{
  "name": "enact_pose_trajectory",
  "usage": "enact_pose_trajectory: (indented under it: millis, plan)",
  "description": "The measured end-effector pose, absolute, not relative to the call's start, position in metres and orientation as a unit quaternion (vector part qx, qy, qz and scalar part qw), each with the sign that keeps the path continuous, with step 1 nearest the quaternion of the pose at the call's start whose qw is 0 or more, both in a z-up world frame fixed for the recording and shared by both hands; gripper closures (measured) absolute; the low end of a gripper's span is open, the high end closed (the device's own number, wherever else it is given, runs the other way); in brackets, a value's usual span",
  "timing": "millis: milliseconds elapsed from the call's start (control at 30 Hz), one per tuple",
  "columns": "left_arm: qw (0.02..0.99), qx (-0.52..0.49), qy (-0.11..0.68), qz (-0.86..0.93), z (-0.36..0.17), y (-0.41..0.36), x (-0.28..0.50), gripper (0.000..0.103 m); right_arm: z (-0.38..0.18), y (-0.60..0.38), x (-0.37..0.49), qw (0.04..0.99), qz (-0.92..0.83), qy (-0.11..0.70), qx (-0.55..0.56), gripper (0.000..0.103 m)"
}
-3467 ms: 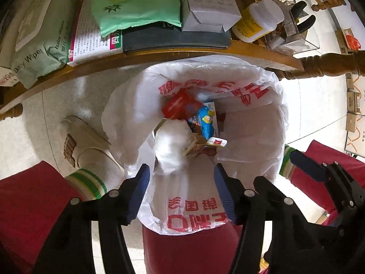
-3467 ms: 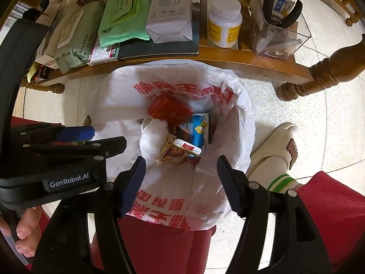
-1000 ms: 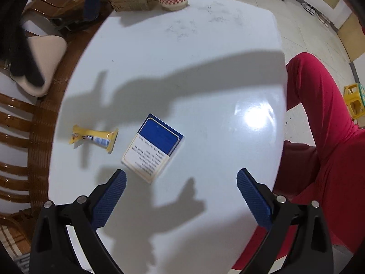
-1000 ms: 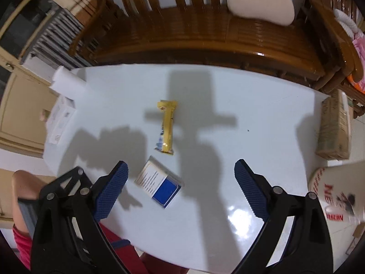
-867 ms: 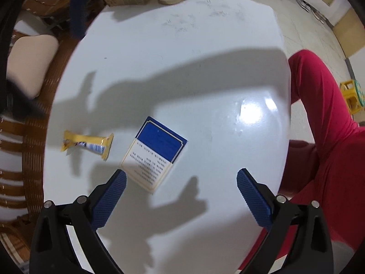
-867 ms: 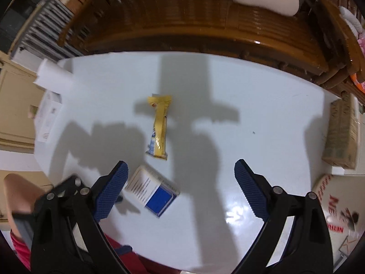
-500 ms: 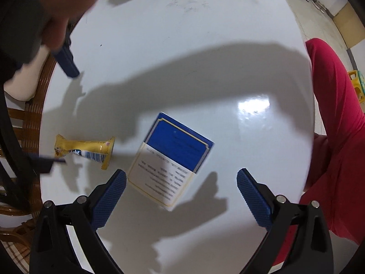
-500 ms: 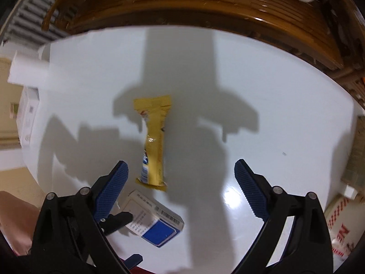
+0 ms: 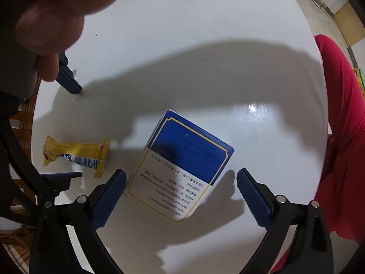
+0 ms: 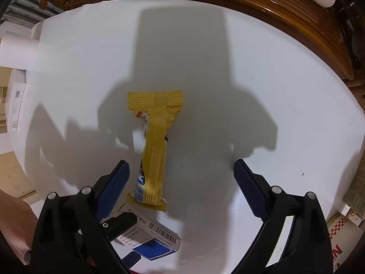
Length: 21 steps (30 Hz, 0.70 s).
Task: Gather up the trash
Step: 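Grasp the blue-white box with the left tool while the right tool grasps the yellow snack wrapper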
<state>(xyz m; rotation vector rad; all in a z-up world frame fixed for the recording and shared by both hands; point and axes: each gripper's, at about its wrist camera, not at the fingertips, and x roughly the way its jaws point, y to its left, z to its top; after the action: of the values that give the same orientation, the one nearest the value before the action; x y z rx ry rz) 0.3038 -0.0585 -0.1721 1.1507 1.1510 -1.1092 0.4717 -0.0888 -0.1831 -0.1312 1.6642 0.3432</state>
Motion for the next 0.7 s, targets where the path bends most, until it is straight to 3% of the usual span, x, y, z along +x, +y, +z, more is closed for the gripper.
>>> enact_pose_trajectory:
  millis: [100,233,433,700]
  plan:
    - [0.557,0.490,0.480,-0.468,-0.173,-0.059,0.298,0.008,-0.180,-0.084,0.469,0.667,0.149,0.726,-0.081,0.019]
    - [0.570,0.477,0.484,-0.461,-0.173,-0.060,0.299,0.009,-0.174,-0.076,0.462,0.681,0.126,0.709,-0.133,0.048]
    - [0.582,0.454,0.506,-0.446,-0.172,-0.060,0.307,0.023,-0.163,-0.071,0.451,0.685,0.137,0.702,-0.140,0.091]
    - [0.637,0.383,0.529,-0.409,-0.167,-0.045,0.312,0.035,-0.161,-0.069,0.446,0.692,0.133,0.697,-0.132,0.092]
